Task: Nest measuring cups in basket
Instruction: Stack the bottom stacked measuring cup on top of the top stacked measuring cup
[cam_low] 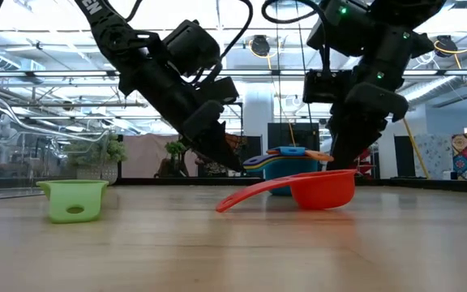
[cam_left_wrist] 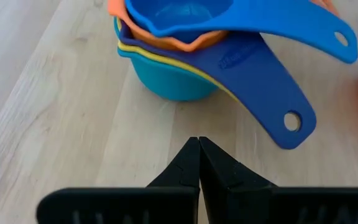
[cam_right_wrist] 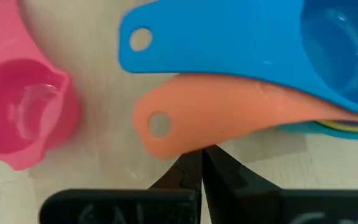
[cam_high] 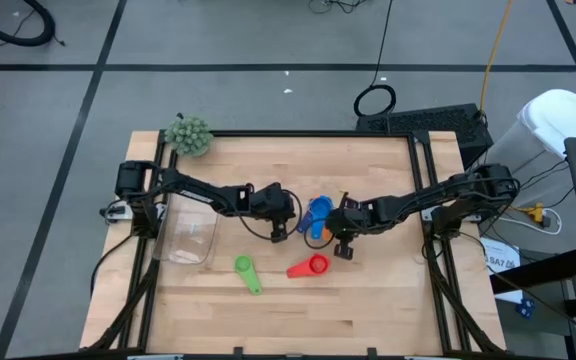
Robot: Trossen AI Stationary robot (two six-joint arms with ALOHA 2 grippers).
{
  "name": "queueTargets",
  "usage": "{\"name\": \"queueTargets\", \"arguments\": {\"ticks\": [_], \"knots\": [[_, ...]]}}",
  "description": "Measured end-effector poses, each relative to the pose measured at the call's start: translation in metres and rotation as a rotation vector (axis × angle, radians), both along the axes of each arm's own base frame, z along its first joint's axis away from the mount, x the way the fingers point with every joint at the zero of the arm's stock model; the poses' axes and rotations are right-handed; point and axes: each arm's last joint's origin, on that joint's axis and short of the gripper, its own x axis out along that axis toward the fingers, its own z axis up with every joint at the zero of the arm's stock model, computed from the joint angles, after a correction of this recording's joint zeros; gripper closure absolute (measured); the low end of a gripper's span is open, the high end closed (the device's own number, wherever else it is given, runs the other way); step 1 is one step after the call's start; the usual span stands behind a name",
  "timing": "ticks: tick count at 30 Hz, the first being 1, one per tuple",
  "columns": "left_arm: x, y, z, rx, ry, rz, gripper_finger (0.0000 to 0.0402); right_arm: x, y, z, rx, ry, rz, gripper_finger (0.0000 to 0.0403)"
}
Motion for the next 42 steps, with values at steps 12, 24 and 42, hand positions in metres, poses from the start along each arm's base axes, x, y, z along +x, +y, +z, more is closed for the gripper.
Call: {"name": "queueTargets", "arguments": {"ticks": [12,24,42], "knots": [[0.005,0.000,0.006,-0.026,-0.083,-0.003,0.0399,0.010,0.001,0.003,0.010,-0.098,0.020,0.0403],[0.007,0.000,0.008,-0.033,-0.113,0.004,0.0398,0.011,-0.004,0.003,0.003,-0.109,0.011,0.0403],[0.006,-0.001,0.018,-0.048,-0.151,0.003,0.0390,0.013,-0.010,0.004,-0.010,-0.127,0.012,0.0403]]}}
